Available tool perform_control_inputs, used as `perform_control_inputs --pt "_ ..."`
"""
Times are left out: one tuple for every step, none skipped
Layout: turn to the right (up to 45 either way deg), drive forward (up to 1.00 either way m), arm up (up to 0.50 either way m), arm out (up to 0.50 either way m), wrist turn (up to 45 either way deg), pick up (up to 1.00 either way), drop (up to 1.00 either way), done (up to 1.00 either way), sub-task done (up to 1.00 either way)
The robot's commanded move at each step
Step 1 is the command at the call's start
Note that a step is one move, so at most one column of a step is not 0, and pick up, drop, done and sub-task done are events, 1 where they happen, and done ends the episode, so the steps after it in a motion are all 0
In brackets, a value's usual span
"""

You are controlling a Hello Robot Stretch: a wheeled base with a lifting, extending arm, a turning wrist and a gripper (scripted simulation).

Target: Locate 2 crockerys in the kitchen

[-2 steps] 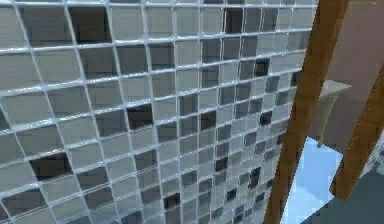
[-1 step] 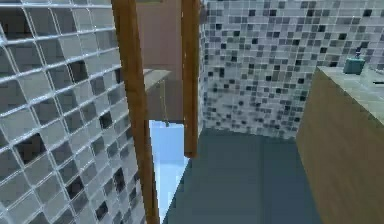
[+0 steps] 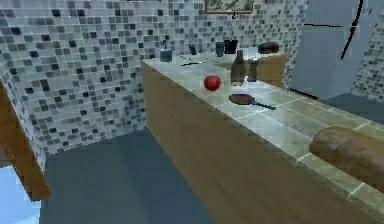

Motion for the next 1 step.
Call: perform_control_inputs --pt "45.0 0.00 0.00 0.00 0.0 0.00 0.00 0.00 0.00"
